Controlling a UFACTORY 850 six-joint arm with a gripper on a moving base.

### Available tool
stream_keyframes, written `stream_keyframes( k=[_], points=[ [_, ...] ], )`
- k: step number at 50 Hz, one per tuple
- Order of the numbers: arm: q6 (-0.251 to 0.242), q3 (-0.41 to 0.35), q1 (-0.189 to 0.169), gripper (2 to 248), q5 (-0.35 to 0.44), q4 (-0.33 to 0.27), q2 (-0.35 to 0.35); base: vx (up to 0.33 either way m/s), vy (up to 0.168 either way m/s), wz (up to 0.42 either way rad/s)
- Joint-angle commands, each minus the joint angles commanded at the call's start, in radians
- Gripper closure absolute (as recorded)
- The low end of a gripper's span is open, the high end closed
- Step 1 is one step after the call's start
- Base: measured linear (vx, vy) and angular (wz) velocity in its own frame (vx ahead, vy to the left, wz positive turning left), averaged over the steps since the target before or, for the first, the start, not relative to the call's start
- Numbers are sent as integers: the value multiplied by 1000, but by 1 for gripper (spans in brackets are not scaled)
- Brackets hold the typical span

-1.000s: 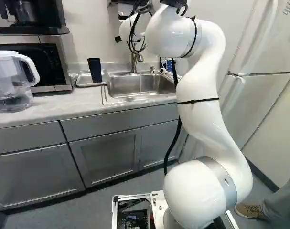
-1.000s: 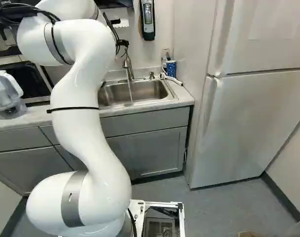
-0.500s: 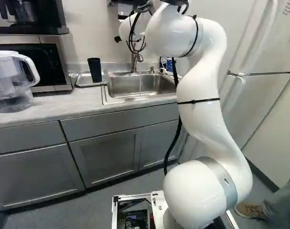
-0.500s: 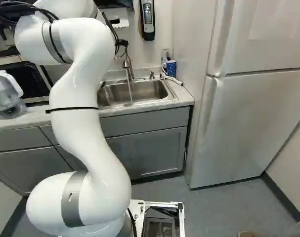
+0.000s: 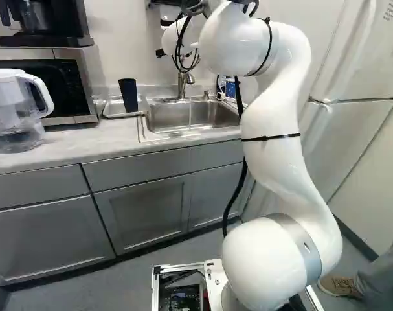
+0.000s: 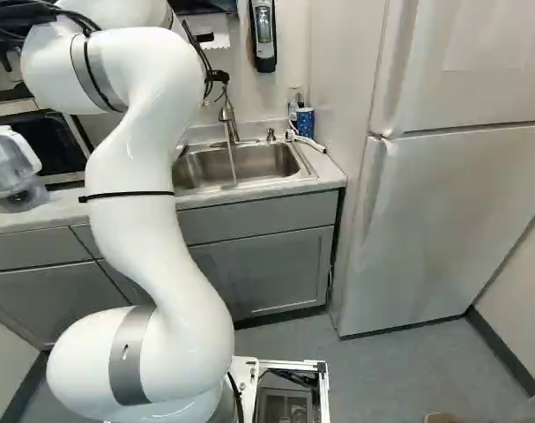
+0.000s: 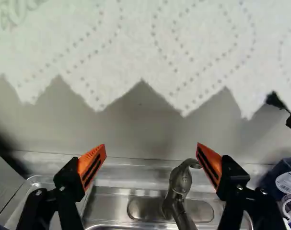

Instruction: Rinse the cup and place it in the tray

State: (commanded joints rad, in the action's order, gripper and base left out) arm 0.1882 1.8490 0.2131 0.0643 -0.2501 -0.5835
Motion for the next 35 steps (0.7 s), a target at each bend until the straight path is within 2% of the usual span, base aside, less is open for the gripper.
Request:
stream_keyframes(
  k=[35],
  points=[
    [0,-4,0,3,-19,0,3,0,0,0]
  ],
)
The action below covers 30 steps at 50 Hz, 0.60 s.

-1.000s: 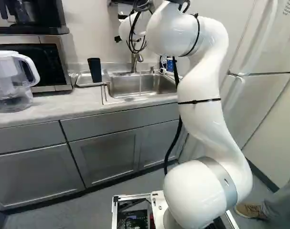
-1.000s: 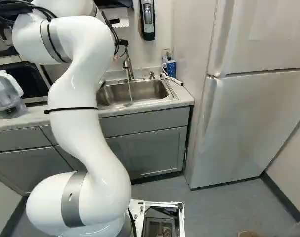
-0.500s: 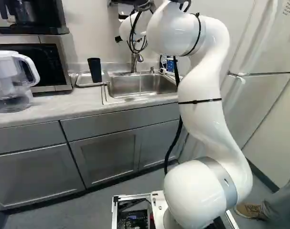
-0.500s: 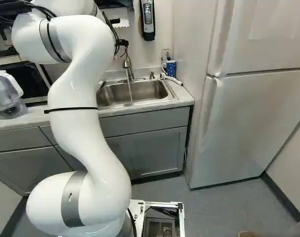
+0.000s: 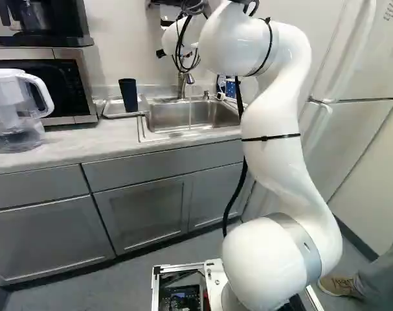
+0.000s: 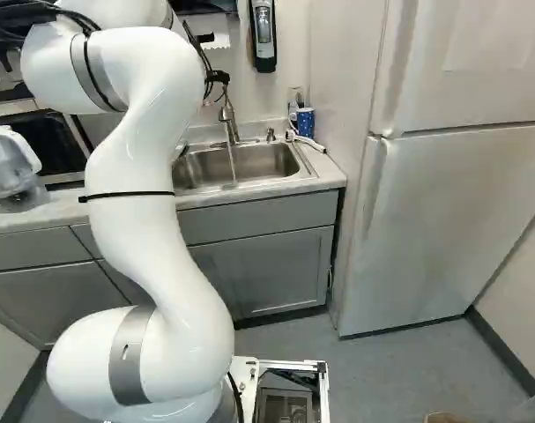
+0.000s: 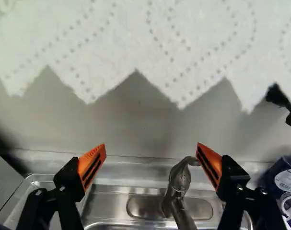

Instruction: Rinse the cup and place it in the tray

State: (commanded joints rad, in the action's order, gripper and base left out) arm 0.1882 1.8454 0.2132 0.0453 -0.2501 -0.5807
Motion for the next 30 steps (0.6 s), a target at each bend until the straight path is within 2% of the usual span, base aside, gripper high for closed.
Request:
stream_keyframes(
  k=[30],
  points=[
    [0,-18,2,3,-85,0,14,0,0,0]
  ],
)
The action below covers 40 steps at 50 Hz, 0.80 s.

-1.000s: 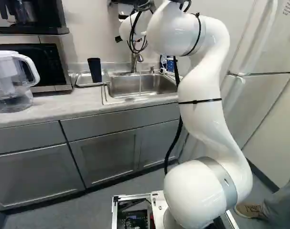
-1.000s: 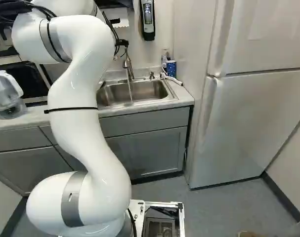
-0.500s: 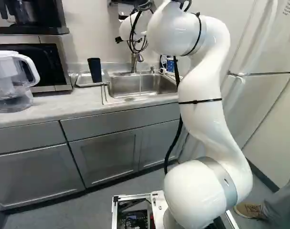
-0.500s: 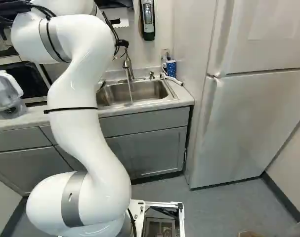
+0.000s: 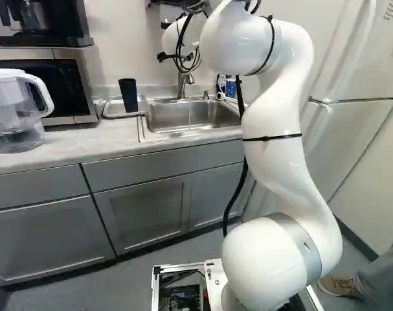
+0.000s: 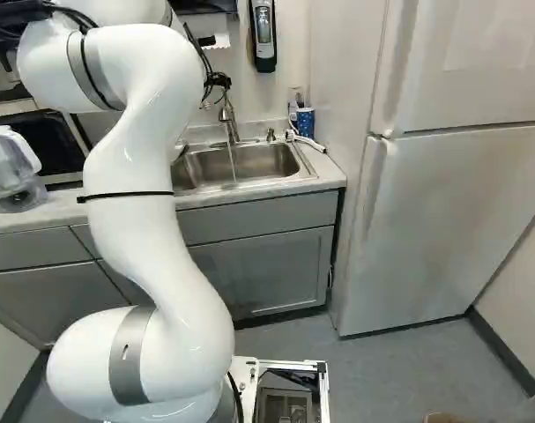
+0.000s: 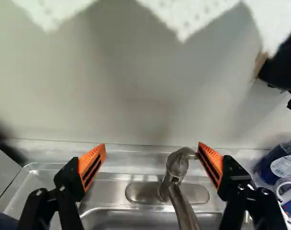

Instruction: Rinse the cup and place it in the tray

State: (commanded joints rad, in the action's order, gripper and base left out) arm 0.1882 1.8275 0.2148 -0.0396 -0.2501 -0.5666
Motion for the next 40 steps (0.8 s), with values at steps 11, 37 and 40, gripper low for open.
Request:
stream_keyframes(
  k=[11,37,40],
  points=[
    [0,-19,6,3,-29,0,15,0,0,0],
    [0,-47,10,3,-39,0,37,0,0,0],
    [0,-58,11,3,-39,0,46,0,0,0]
  ],
)
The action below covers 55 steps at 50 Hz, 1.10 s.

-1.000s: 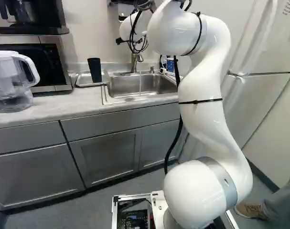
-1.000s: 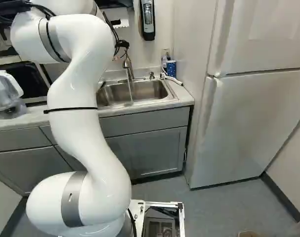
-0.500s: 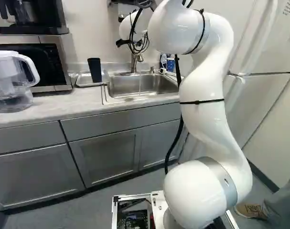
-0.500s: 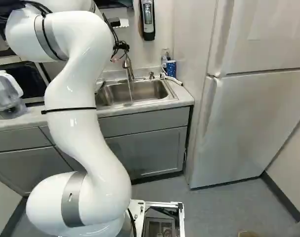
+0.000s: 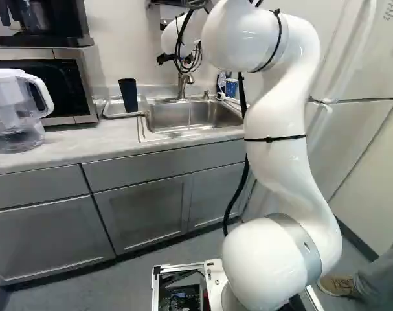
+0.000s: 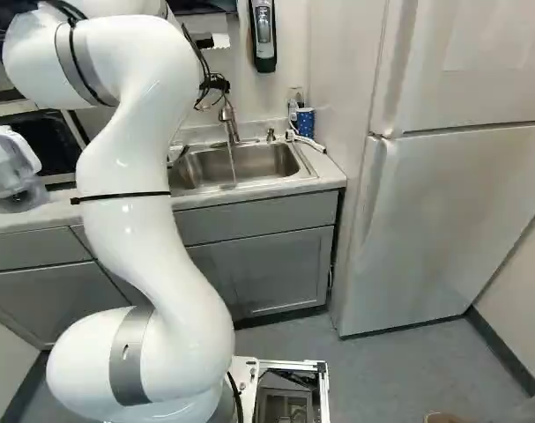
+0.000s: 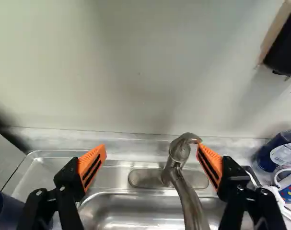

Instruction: Rinse the cup and place it in the tray

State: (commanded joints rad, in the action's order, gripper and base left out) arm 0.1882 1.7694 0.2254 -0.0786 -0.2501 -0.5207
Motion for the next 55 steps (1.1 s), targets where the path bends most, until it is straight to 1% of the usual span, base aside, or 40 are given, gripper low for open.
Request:
stream_keyframes(
  k=[31,55],
  points=[
    [0,-134,13,3,0,0,109,0,0,0],
    [0,-252,44,3,0,0,208,0,0,0]
  ],
)
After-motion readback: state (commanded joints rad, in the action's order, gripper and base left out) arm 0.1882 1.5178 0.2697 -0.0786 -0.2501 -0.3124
